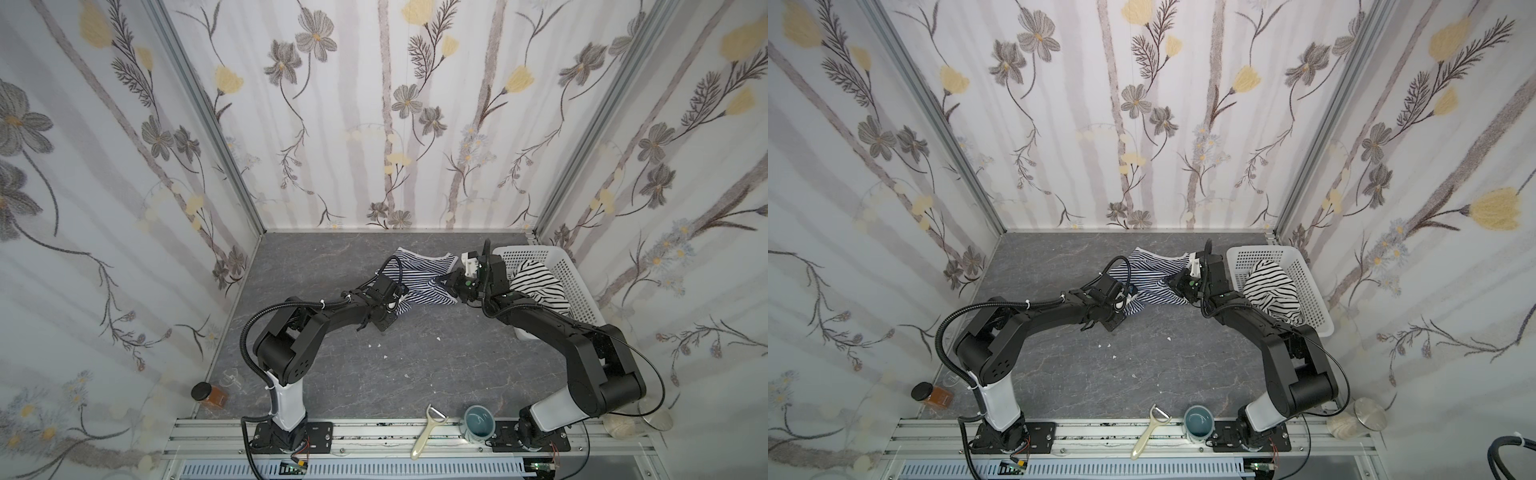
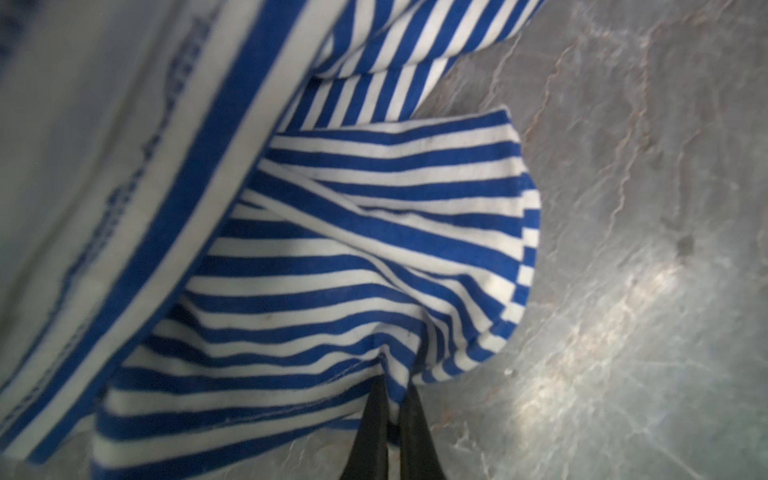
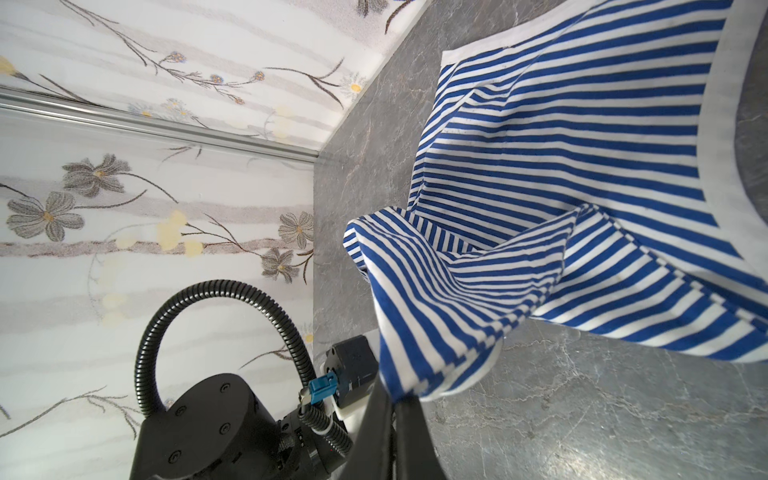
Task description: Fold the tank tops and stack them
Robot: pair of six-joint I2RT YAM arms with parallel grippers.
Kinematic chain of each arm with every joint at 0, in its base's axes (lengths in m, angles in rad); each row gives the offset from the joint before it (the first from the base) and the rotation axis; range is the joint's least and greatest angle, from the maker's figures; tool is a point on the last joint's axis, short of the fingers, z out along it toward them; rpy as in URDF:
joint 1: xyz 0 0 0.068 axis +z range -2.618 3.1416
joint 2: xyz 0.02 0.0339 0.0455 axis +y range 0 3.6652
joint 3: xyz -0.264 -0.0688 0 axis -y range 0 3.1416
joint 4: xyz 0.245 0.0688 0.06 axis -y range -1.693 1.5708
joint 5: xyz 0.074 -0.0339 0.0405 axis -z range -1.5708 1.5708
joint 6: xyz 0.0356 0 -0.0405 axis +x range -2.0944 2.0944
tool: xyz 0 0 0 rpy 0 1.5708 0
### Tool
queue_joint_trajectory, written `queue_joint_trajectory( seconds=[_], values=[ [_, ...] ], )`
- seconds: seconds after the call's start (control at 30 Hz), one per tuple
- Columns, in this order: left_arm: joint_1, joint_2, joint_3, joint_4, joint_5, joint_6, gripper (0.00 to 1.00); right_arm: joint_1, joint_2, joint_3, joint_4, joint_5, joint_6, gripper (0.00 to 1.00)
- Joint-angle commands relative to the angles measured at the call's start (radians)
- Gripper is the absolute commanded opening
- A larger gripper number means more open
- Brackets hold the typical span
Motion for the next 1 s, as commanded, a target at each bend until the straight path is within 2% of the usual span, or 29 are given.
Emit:
queue_joint_trajectory(
  seconds=[0.0, 0.27, 0.53, 0.8, 0.83, 0.93, 0.97],
  values=[
    [0.026, -0.049, -0.022, -0.023, -0.073, 0.064, 0.00, 0.000, -0.019, -0.001, 0.015, 0.001, -0.013, 0.00],
    [0.144, -0.194, -0.111, -0.027, -0.190, 0.213, 0.00, 0.000, -0.085, -0.023, -0.058, 0.001, -0.059, 0.00],
    [0.357, -0.312, -0.145, -0.025, -0.220, 0.337, 0.00, 0.001, -0.150, -0.063, -0.135, -0.003, -0.112, 0.00],
    [0.504, -0.331, -0.101, 0.000, -0.202, 0.368, 0.00, -0.021, -0.234, -0.102, -0.231, -0.001, -0.174, 0.00],
    [0.515, -0.331, -0.101, -0.002, -0.192, 0.365, 0.02, -0.026, -0.240, -0.105, -0.241, -0.001, -0.181, 0.00],
    [0.524, -0.363, -0.135, -0.005, -0.130, 0.373, 0.25, -0.035, -0.243, -0.115, -0.273, -0.004, -0.207, 0.00],
    [0.523, -0.384, -0.152, -0.006, -0.098, 0.371, 0.36, -0.037, -0.241, -0.123, -0.273, -0.004, -0.209, 0.00]
  ],
)
